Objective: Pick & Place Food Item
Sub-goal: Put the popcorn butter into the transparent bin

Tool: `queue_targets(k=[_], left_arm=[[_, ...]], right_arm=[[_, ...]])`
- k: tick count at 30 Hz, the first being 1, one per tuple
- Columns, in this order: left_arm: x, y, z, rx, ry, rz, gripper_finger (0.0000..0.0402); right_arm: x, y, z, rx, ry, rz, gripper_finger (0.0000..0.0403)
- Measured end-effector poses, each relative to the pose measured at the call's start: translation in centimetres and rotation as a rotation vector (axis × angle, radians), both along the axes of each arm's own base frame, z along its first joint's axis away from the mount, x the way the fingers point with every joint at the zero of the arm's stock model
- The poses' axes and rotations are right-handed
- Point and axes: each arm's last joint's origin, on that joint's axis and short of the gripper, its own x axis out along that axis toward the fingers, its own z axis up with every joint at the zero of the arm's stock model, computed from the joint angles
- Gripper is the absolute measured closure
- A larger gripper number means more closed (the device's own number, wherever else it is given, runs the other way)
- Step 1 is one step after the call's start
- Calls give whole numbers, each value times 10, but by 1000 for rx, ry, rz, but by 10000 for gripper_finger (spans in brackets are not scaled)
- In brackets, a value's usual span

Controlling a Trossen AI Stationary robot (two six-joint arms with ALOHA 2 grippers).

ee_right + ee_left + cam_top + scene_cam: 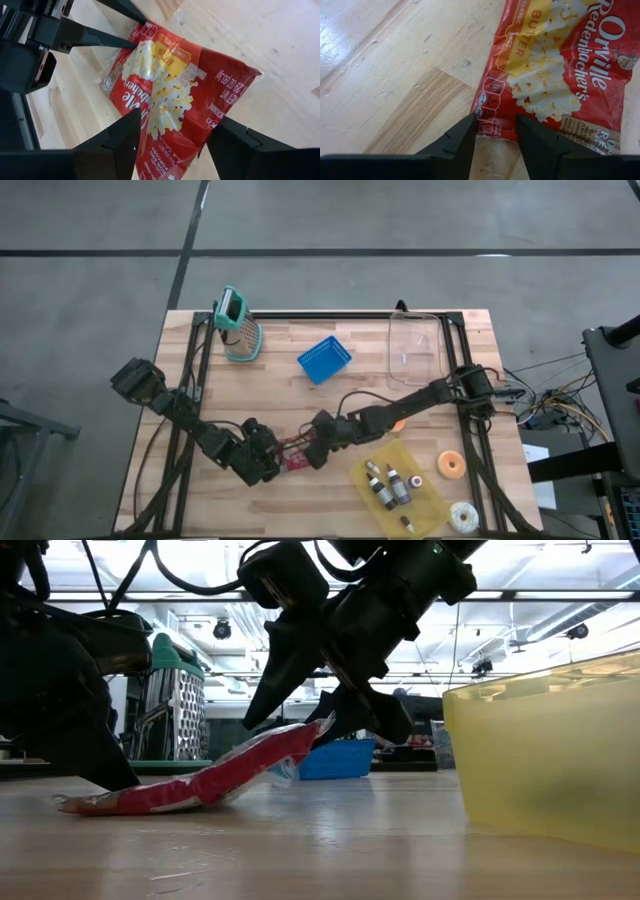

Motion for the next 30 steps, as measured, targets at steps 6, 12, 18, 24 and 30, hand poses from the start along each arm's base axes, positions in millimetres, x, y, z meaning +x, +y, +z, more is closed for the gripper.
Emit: queue_targets(k=[6, 12, 18, 24, 30], left_arm=[[0, 0, 0, 0, 0, 0, 252], [0, 0, 0, 0, 0, 0, 252], [0, 0, 0, 0, 0, 0, 252], [0, 0, 0, 8, -11, 5, 252], [1, 1, 2, 37, -47, -2, 252]], right_arm=[[0, 1, 0, 1, 3, 3, 246], [0, 1, 0, -2, 2, 7, 312], [0, 1, 0, -2, 2, 7, 369], [0, 1, 0, -2, 3, 8, 387], [0, 0, 0, -8, 3, 8, 388]])
